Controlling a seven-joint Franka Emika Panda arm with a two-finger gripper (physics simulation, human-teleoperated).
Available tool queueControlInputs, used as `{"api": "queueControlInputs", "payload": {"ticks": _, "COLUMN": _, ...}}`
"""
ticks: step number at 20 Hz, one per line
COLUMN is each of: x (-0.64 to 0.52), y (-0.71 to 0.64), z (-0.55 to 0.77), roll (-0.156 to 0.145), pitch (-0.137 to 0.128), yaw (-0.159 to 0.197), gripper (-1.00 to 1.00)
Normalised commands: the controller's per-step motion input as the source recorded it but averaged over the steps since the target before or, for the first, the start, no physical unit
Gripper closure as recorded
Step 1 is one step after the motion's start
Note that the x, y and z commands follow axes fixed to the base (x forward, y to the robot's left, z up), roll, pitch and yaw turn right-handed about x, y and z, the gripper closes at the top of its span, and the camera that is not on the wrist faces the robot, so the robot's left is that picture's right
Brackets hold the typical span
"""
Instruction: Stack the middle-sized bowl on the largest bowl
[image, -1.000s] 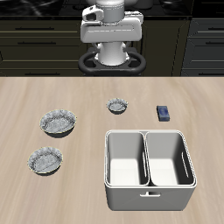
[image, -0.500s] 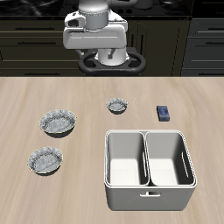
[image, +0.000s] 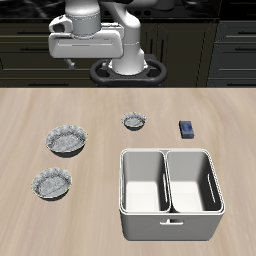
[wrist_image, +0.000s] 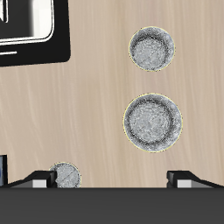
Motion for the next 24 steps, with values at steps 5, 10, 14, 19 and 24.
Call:
{"api": "queueControlInputs", "payload": {"ticks": 5, "x": 0.16, "y": -0.5, "z": 0.02, "roll": -0.022, "pitch": -0.019, "yaw": -0.033, "gripper": -1.0}}
{"api": "queueControlInputs", "payload": {"ticks": 10, "x": 0.22, "y": -0.39, "z": -0.08, "roll": 0.034, "pitch": 0.022, "yaw": 0.017, "gripper": -1.0}}
{"api": "queueControlInputs", "payload": {"ticks": 14, "x": 0.25, "y": -0.52, "z": 0.0, "roll": -0.062, "pitch": -0.018, "yaw": 0.005, "gripper": -1.0}}
{"api": "queueControlInputs", "payload": {"ticks": 19, "x": 0.11, "y": -0.25, "z": 0.05, "roll": -0.01, "pitch": -0.024, "yaw": 0.012, "gripper": -1.0}}
{"api": "queueControlInputs", "payload": {"ticks": 24, "x": 0.2, "y": -0.24, "z": 0.05, "roll": -0.001, "pitch": -0.011, "yaw": -0.037, "gripper": -1.0}}
